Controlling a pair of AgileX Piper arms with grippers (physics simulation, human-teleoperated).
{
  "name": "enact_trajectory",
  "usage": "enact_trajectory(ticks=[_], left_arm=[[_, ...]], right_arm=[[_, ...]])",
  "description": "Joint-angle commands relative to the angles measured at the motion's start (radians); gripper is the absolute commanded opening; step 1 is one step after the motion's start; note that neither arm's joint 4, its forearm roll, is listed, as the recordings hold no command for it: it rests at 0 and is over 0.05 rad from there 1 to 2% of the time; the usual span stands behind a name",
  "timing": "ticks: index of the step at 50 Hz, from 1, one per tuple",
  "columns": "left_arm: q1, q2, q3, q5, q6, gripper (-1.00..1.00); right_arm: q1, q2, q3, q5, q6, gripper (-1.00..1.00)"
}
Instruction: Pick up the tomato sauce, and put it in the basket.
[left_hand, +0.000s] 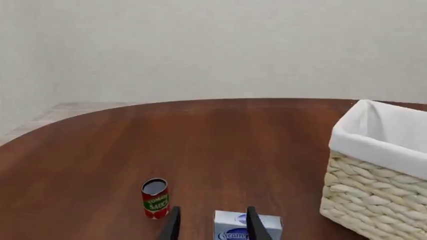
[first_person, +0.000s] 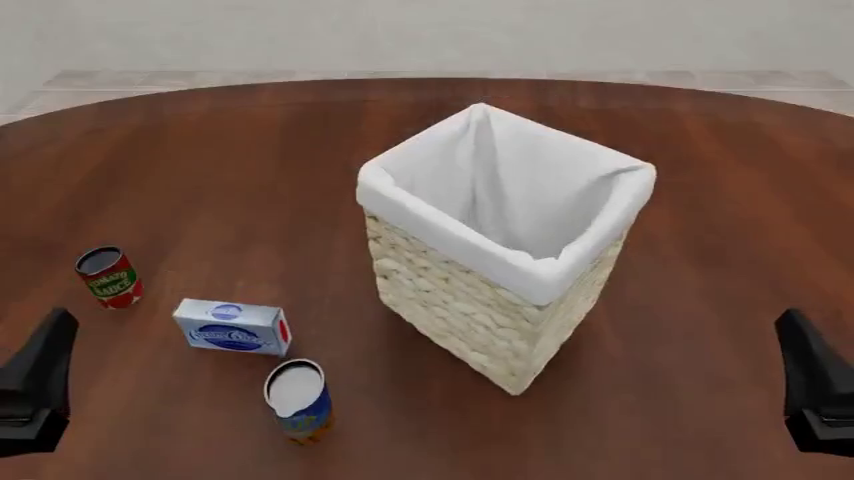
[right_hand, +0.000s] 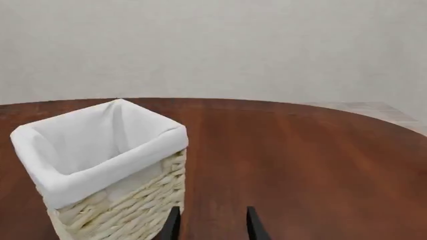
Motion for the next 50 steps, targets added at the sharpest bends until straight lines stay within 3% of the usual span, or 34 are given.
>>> enact_trajectory(ticks=[1, 24, 25, 26, 33, 35, 50], left_arm=[[0.000, 0.003, -0.003, 0.000, -0.010, 1.00], [0.009, 0.031, -0.003, -0.018, -0.021, 1.00], [0.026, 0.018, -0.005, -0.009, -0.030, 1.00], [0.044, 0.010, -0.008, -0.001, -0.084, 1.00], [0.013, 0.067, -0.055, -0.001, -0.034, 1.00], [0.006, 0.104, -0.073, -0.008, 0.011, 1.00], [0.014, 0.321, -0.203, -0.040, 0.026, 1.00]], right_arm=[[0.007, 0.003, -0.003, 0.001, -0.001, 1.00], [0.023, 0.006, -0.002, -0.002, -0.022, 1.00], [0.022, 0.007, -0.003, -0.002, -0.022, 1.00], [0.023, 0.007, -0.003, -0.003, -0.020, 1.00], [0.023, 0.008, -0.003, -0.003, -0.017, 1.00], [0.026, 0.006, -0.003, 0.000, -0.015, 1.00], [0.028, 0.009, -0.003, -0.003, -0.008, 1.00]])
